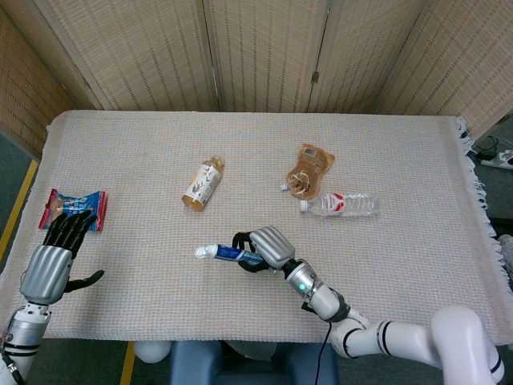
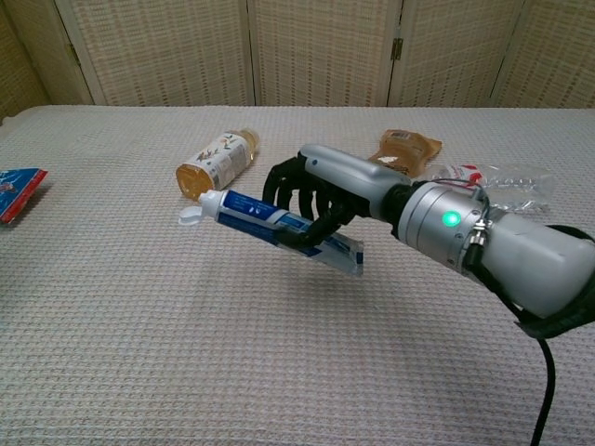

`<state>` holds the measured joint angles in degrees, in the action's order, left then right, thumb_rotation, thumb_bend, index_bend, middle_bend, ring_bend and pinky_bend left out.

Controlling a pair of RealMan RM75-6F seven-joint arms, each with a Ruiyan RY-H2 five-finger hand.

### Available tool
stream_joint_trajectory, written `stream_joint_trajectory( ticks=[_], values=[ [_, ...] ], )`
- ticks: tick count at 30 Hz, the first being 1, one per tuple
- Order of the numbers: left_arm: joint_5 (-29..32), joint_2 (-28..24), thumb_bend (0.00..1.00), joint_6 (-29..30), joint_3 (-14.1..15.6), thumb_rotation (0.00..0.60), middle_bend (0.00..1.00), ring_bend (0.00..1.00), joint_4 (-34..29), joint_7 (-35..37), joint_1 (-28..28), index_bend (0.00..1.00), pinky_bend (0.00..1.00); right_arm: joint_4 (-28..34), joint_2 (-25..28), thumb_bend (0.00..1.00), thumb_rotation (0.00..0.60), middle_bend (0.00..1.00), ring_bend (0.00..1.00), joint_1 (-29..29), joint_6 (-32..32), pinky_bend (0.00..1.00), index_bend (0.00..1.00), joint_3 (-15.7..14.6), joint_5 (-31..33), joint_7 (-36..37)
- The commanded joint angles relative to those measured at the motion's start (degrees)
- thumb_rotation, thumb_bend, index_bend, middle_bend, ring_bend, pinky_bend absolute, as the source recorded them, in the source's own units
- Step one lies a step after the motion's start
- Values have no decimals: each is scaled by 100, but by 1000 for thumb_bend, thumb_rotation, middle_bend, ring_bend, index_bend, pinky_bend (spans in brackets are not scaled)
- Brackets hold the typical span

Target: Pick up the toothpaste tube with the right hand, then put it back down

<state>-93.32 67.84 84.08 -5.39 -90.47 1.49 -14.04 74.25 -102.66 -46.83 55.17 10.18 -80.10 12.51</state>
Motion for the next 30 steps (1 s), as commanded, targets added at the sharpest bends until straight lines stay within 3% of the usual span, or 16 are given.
stream_joint_trajectory(
  ticks=[1,6,12,30],
  values=[
    [-141,23,172,-75,-25,600,98,106,-78,-35,-151,22,0,-318,77,952,600,641,680,35,461,613,706,-275,-949,1677],
    [-334,92,172,-291,-31,600,98,105,-238,-280,-414,0,0,-679,-95,952,600,642,679,-36,767,613,708,-398,-1301,2800],
    [-426,238,172,-503,-74,600,98,101,-444,-392,-689,0,0,-820,-247,951,600,642,679,-142,890,613,709,-452,-1434,3522],
    [-628,655,175,-583,-2,600,98,99,-680,-350,-1042,0,0,-801,-471,952,600,646,681,-333,854,613,719,-355,-1311,3511]
  ],
)
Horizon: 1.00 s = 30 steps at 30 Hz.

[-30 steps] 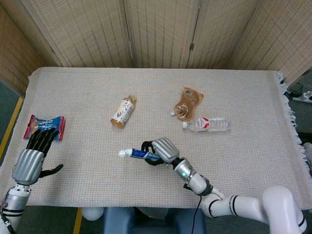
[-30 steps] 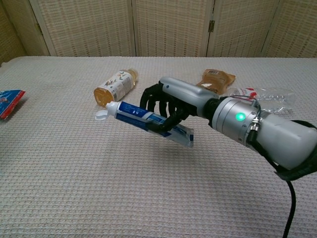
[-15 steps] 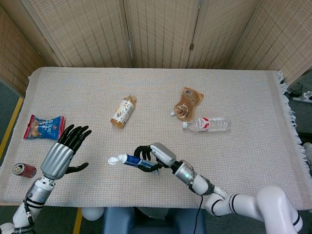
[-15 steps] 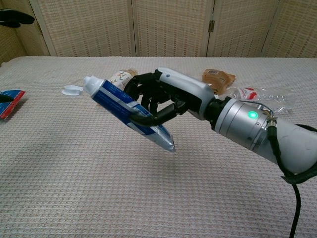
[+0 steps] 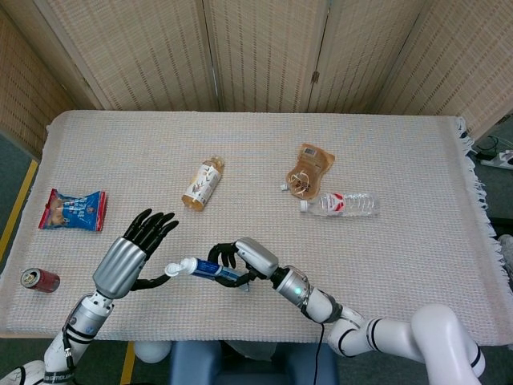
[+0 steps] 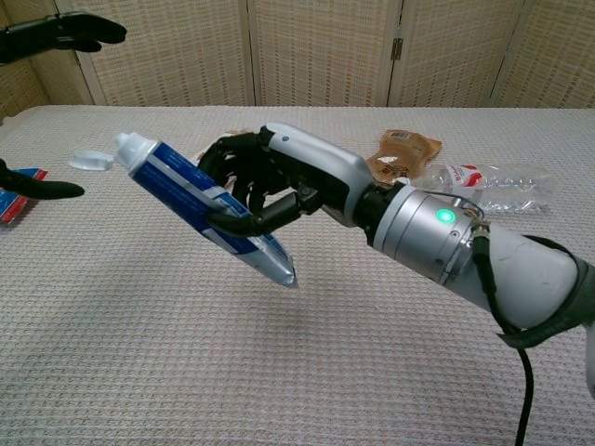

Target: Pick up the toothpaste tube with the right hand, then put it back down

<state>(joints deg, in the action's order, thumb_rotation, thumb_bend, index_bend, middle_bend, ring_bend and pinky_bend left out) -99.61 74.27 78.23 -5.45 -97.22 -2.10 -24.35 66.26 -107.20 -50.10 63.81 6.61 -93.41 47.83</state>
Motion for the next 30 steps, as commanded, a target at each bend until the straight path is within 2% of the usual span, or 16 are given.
stream_joint_trajectory(
  ticks=[1,11,23,30],
  values=[
    [3,19,176,4,5,600,98,99,-16,18,-20,0,0,1,-23,951,600,647,682,-12,-25,613,720,2,30,-31],
    [4,67,183,32,6,600,98,99,-62,-10,-101,0,0,18,-67,952,600,658,693,-73,-137,613,735,-23,75,-171],
    [31,-182,183,-26,60,600,98,98,-311,3,-154,0,0,55,-104,952,600,660,698,-97,-339,614,738,-58,191,-632],
    [348,-574,198,-184,126,600,97,86,-618,918,-156,0,0,-5,-149,952,600,661,698,-11,-130,614,739,17,225,-666]
  ],
)
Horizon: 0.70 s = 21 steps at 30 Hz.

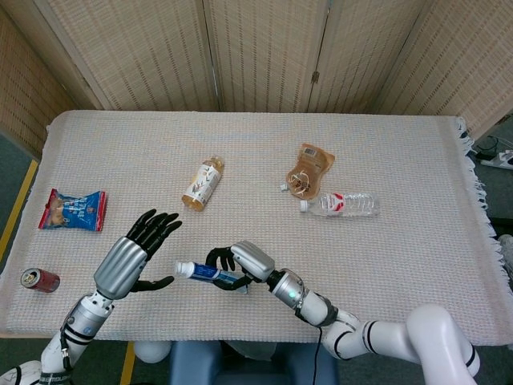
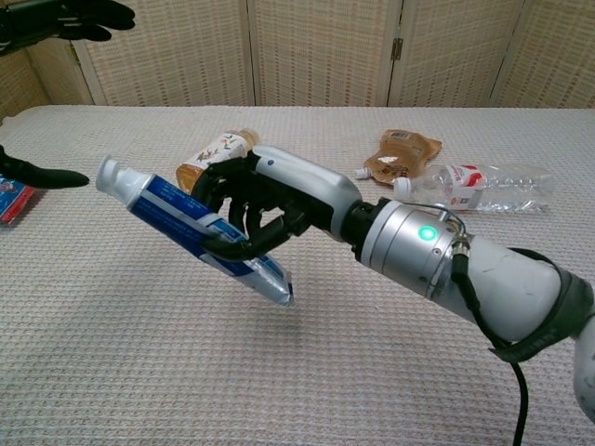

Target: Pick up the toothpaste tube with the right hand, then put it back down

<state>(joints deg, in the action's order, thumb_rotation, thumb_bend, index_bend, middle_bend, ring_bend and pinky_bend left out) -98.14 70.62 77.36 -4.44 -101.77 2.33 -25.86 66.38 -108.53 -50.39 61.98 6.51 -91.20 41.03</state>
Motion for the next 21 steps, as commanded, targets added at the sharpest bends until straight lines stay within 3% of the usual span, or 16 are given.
stream_joint_trajectory(
  ticks=[1,4,5,7,9,12,17,21],
  values=[
    [265,-250,197,-126,22,600,96,82,-208,619,-9,0,0,-16,-22,952,600,660,698,22,79,614,739,37,-3,27],
    [375,-386,194,-238,25,596,83,57,-366,1271,-58,0,0,3,-50,952,600,660,697,22,166,614,739,65,-37,45],
    [387,-426,192,-286,31,563,79,47,-397,1476,-85,0,0,10,-65,952,600,660,697,19,187,614,739,72,-47,42],
    [373,-504,178,-404,45,439,70,35,-427,1874,-162,0,0,23,-103,952,600,660,698,6,219,614,739,88,-67,4],
    [364,-512,148,-459,21,274,60,28,-409,2128,-230,1,0,37,-149,951,600,661,697,-14,219,614,739,105,-68,-72],
    [388,-424,122,-430,-70,120,57,22,-344,2274,-294,12,0,76,-203,952,600,661,696,-40,192,614,739,148,-35,-158],
    [534,-308,109,-493,-175,2,58,15,-328,2173,-379,16,0,156,-292,952,600,663,699,-47,182,614,744,255,75,-284],
    [608,-241,109,-627,-179,0,57,12,-364,1893,-448,16,0,198,-379,952,600,667,703,-55,198,615,747,335,136,-410]
  ],
)
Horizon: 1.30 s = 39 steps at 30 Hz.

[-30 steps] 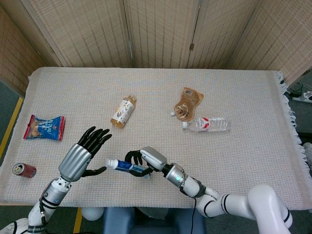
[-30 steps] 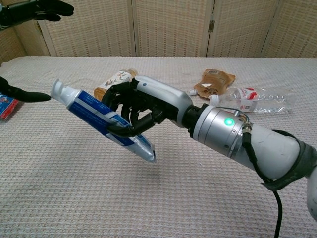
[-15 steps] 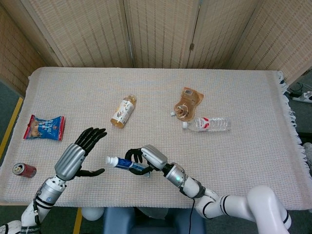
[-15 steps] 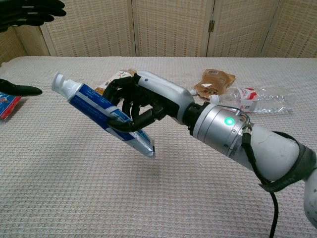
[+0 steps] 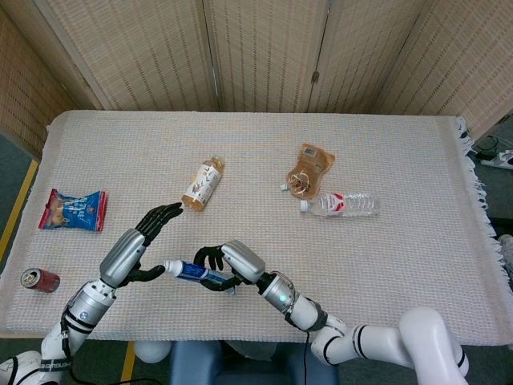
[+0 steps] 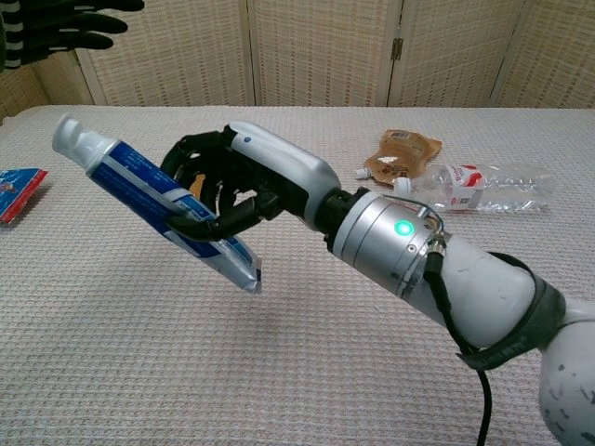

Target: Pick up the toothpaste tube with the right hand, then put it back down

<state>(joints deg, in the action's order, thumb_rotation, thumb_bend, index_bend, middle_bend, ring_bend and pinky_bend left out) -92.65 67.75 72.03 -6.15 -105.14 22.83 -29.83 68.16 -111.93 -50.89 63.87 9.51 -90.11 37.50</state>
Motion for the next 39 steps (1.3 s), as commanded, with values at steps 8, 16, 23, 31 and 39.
stream_joint_trajectory(
  ticks=[8,16,23,31,39],
  values=[
    [243,152,114,-354,6,0,51,1,-84,-743,-156,2,0,129,-165,951,600,669,703,-66,1,616,751,188,103,-233],
    [358,121,114,-630,61,0,48,2,-140,-1063,-260,0,0,152,-298,951,600,682,713,-105,-46,622,764,312,225,-502],
    [421,72,114,-794,138,0,48,1,-188,-1242,-297,0,0,141,-369,951,600,687,713,-110,-52,624,769,359,276,-637],
    [390,37,115,-891,206,0,40,0,-208,-1215,-330,0,0,65,-446,952,600,692,719,-111,3,625,772,388,263,-674],
    [371,19,115,-886,217,0,35,0,-203,-1146,-339,0,0,-26,-507,952,600,694,724,-117,31,626,775,366,220,-655]
  ],
)
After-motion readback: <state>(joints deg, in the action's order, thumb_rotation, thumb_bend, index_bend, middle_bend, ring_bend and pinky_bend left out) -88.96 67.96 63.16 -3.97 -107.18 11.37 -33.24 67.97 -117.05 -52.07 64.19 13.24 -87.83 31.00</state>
